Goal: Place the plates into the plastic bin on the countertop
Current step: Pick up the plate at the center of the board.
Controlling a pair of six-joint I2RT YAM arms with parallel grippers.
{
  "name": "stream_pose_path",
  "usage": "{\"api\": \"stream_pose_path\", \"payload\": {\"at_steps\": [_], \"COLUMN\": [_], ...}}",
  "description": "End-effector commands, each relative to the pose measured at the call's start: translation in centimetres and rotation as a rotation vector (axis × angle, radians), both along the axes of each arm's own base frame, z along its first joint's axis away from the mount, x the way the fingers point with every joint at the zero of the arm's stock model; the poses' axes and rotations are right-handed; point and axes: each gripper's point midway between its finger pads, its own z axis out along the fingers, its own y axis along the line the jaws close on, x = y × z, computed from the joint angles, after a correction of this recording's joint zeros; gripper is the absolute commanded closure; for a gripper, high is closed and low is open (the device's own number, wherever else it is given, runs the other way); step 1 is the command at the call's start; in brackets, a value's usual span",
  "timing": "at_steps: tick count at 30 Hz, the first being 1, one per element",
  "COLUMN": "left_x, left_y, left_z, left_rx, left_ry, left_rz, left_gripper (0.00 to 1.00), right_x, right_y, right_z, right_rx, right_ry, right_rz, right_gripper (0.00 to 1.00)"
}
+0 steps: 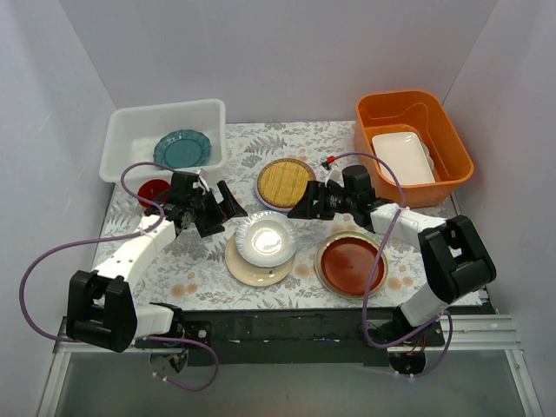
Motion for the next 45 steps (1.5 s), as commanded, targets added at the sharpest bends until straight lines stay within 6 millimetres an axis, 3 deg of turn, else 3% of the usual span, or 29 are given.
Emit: {"api": "stream_pose_path", "payload": {"at_steps": [1, 9, 20, 38, 41, 45], "left_x": [-0.4, -1.2, -2.5, -3.1, -3.2, -3.4], "left_y": [-0.5, -0.7, -1.8, -2.8, -3.0, -3.3], "left_z": [0.5, -1.5, -4.5, -6.6, -6.9, -7.1], "left_rx": [-0.022, 0.005, 0.002, -0.008, -0.008, -0.012], "left_ry": [-0.024, 0.024, 0.081, 0.120, 0.123, 0.119], "left_rz": [-0.012, -0.013, -0.036, -0.057, -0.060, -0.056], "left_gripper": [0.06, 0.08, 0.09, 0.12, 0.13, 0.14], "right_x": [0.0, 0.0, -0.2, -0.3, -0.3, -0.2], "right_y": [0.2, 0.2, 0.6, 1.3, 1.4, 1.7], "right_z": [0.5, -0.5, -3.1, -4.5, -4.9, -5.4], "right_rx": [0.019, 0.015, -0.009, -0.017, -0.023, -0.030], "right_ry": [-0.024, -0.002, 0.058, 0.098, 0.111, 0.128], "right_rz": [0.014, 0.014, 0.035, 0.062, 0.065, 0.068], "right_gripper": [0.04, 0.08, 0.26, 0.38, 0.48, 0.73]}}
